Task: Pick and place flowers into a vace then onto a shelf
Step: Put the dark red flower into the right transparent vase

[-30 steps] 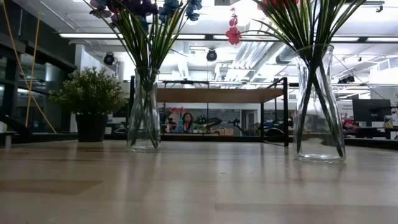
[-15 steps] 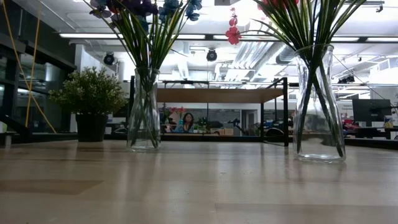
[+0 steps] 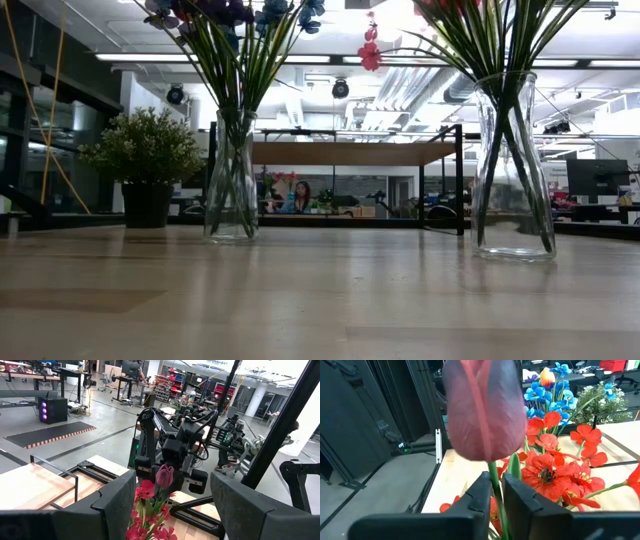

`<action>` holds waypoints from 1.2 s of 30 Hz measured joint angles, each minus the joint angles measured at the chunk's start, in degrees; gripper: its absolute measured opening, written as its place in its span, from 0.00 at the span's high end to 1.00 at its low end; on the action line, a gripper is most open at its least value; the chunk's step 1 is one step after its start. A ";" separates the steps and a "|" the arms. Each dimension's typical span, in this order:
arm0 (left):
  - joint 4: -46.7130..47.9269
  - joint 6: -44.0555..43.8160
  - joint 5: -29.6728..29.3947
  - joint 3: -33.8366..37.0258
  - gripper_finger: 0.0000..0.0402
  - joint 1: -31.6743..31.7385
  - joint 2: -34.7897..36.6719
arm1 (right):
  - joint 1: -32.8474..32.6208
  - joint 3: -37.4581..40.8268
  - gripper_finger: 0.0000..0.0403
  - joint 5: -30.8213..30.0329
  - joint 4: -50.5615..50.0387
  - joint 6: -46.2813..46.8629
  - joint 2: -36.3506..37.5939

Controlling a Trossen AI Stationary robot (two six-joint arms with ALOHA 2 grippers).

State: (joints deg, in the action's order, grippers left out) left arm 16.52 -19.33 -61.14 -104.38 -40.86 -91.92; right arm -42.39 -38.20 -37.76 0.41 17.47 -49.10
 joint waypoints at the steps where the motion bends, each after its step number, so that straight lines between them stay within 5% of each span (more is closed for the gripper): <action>1: -0.01 0.00 0.00 0.00 0.29 0.00 0.00 | 0.00 0.00 0.92 0.00 -0.37 0.00 -0.01; 8: -0.01 -0.01 -0.02 0.00 0.29 0.00 0.00 | 0.02 0.00 0.99 -0.04 -1.03 -0.02 -0.04; 36: 0.40 0.00 -1.03 0.00 0.29 0.00 0.00 | 0.02 0.00 0.99 -1.31 -2.78 2.04 -2.05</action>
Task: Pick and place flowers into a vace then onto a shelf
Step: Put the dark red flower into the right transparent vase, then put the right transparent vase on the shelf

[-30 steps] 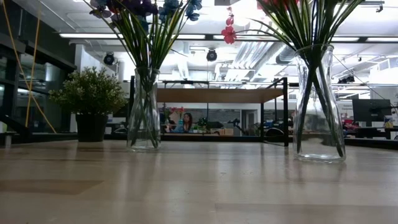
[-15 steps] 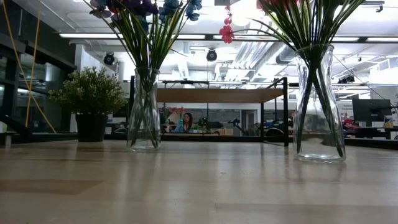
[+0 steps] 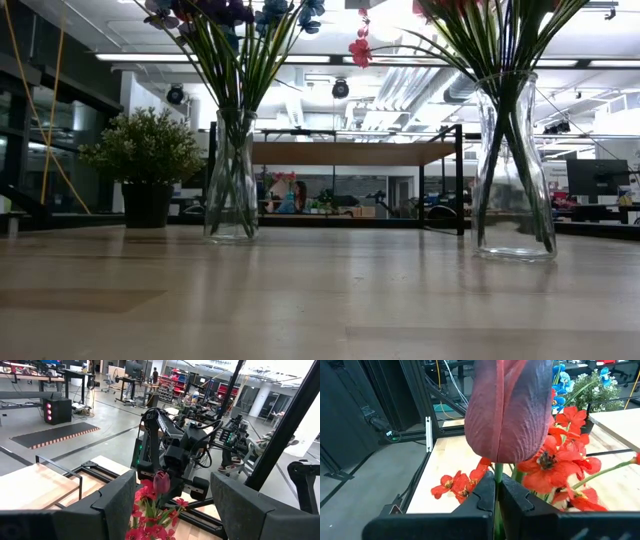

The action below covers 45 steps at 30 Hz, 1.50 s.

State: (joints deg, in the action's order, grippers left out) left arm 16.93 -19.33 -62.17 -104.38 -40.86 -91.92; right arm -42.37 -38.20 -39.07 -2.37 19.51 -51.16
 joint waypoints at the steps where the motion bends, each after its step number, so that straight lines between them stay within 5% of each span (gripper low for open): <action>1: 0.00 0.00 -0.02 0.00 0.29 0.00 0.00 | 0.00 0.00 0.99 0.00 0.00 0.08 0.00; 32: 0.00 0.00 1.21 0.00 0.29 0.00 0.00 | 0.00 0.02 0.62 2.14 -0.46 -0.44 2.47; 45: -0.02 -0.02 1.36 0.00 0.29 0.00 0.00 | 0.00 0.02 0.63 5.12 -4.04 -0.47 6.67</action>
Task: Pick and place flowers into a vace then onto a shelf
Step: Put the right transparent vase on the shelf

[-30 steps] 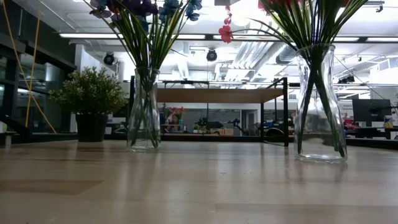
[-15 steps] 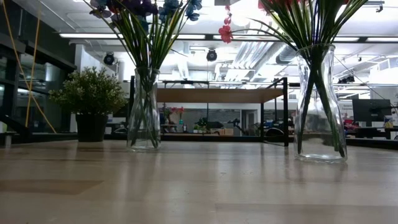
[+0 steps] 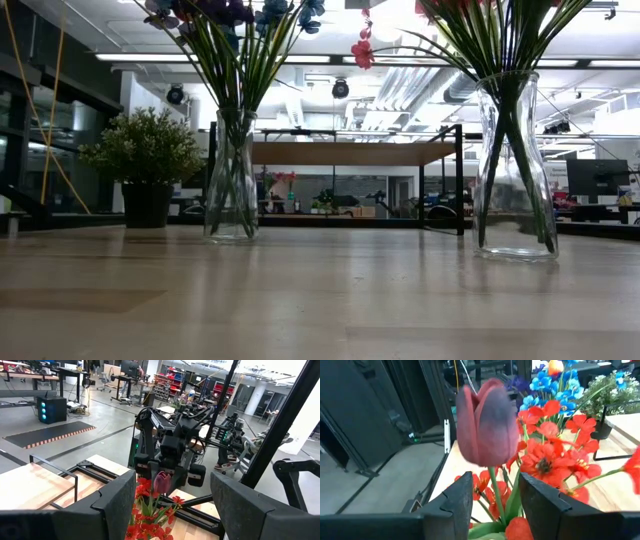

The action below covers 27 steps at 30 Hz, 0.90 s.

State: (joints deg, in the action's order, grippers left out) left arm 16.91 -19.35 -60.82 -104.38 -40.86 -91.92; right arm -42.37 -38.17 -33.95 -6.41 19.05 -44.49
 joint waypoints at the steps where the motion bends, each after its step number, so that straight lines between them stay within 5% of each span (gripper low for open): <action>1: 0.00 0.00 -0.02 0.00 0.29 0.00 0.00 | 0.00 0.00 0.64 0.11 -0.14 0.00 0.48; 19: -0.57 -0.44 1.95 -0.02 0.29 -0.04 1.04 | -0.02 0.00 0.66 6.46 -5.39 -0.07 13.41; 27: -0.42 -0.66 5.03 -0.02 0.29 -0.08 1.61 | -0.02 -0.04 0.66 20.20 -12.59 9.92 19.00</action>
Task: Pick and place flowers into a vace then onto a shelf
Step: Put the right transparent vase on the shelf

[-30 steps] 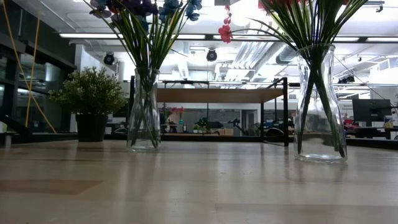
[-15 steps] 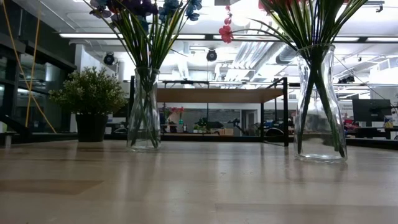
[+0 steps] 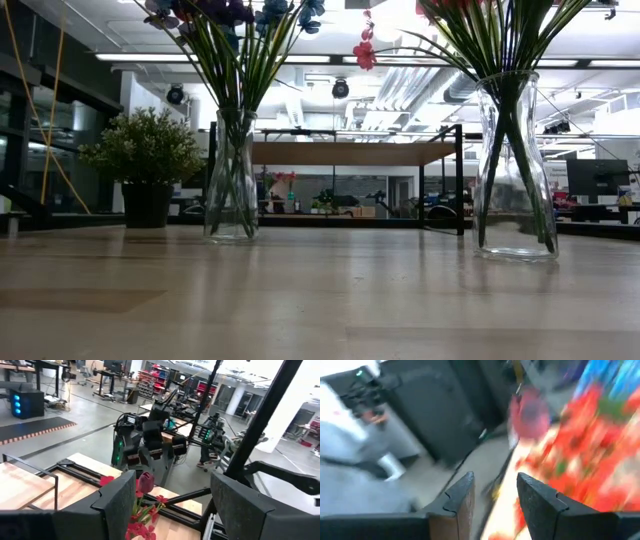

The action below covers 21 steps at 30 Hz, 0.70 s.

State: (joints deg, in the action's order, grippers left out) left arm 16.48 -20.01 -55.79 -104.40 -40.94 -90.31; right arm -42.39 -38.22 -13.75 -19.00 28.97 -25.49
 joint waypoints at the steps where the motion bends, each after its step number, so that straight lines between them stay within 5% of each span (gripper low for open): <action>1: -0.01 -0.06 0.61 0.00 0.29 -0.05 0.08 | 0.00 0.00 0.66 2.34 -2.42 3.57 0.42; 6: -0.02 -1.29 1.58 0.00 0.29 -0.07 0.21 | 0.00 0.00 0.66 14.71 -15.45 23.52 0.39; 11: -0.04 -1.31 2.38 0.00 0.29 -0.07 0.21 | -0.03 0.02 0.66 20.06 -22.48 30.27 -1.72; 21: -0.04 -1.34 3.42 0.00 0.29 -0.07 0.18 | -0.70 1.06 0.66 15.31 -26.86 29.43 -6.01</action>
State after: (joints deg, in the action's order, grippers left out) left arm 16.45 -21.35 -52.37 -104.40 -41.01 -90.13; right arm -43.09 -37.16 1.56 -45.86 58.40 -31.50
